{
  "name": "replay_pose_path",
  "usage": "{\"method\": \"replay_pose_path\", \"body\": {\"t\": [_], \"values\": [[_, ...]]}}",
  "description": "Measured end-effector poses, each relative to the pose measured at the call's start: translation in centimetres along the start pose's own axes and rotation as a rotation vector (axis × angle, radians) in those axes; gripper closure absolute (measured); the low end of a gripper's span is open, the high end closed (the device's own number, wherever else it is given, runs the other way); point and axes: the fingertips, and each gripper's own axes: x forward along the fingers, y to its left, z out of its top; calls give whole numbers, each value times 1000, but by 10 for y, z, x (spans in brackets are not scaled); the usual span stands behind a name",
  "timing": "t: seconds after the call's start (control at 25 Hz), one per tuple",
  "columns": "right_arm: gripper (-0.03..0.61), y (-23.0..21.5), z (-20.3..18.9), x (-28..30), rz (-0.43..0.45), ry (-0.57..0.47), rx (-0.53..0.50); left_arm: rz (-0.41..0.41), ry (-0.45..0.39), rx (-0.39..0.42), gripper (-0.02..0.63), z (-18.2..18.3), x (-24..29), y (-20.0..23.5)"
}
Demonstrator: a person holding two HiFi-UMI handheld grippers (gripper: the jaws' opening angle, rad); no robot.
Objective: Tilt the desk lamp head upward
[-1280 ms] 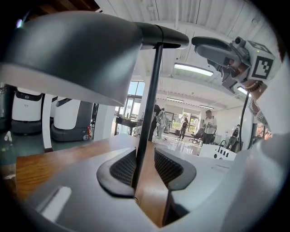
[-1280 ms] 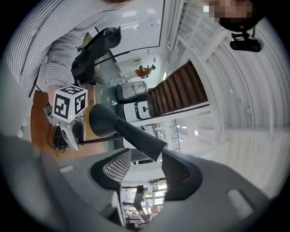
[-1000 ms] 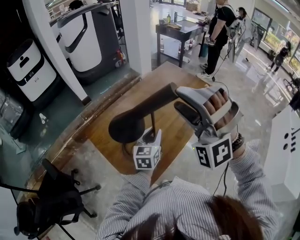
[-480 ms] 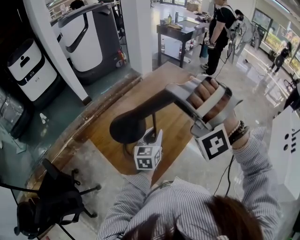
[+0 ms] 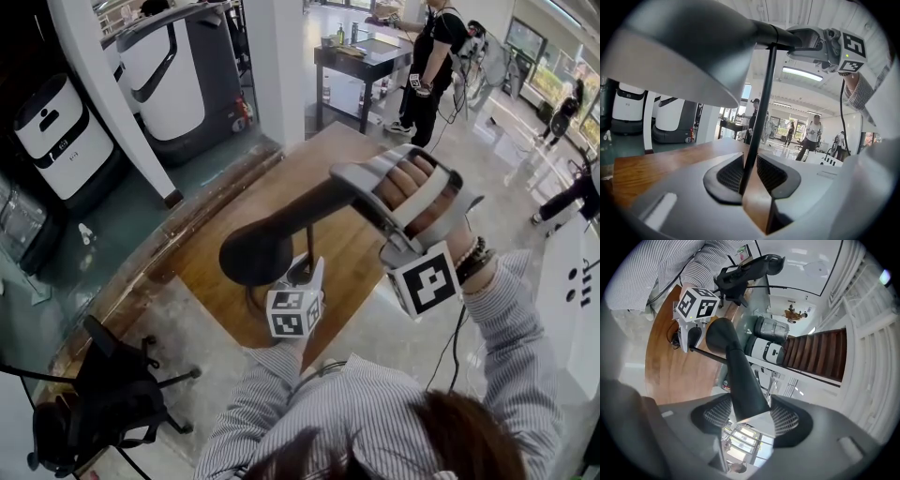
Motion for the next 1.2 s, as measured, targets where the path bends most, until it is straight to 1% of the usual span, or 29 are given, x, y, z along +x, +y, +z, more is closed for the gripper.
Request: {"method": "replay_pose_path", "body": {"t": [0.08, 0.24, 0.56, 0.84, 1.04, 1.2], "values": [[328, -1, 0, -1, -19, 6, 9, -6, -1, -5, 531, -1, -1, 1], [328, -2, -4, -1, -56, 22, 45, -7, 1, -2, 531, 1, 0, 1], [328, 7, -5, -3, -106, 61, 185, -2, 5, 4, 531, 3, -2, 2], [328, 14, -7, -6, -138, 43, 350, -22, 10, 5, 531, 4, -1, 1], [328, 23, -5, -6, -170, 24, 522, -49, 13, 4, 531, 3, -1, 2], [328, 26, -6, -6, -198, 29, 616, -73, 19, 5, 531, 4, -1, 1]]}}
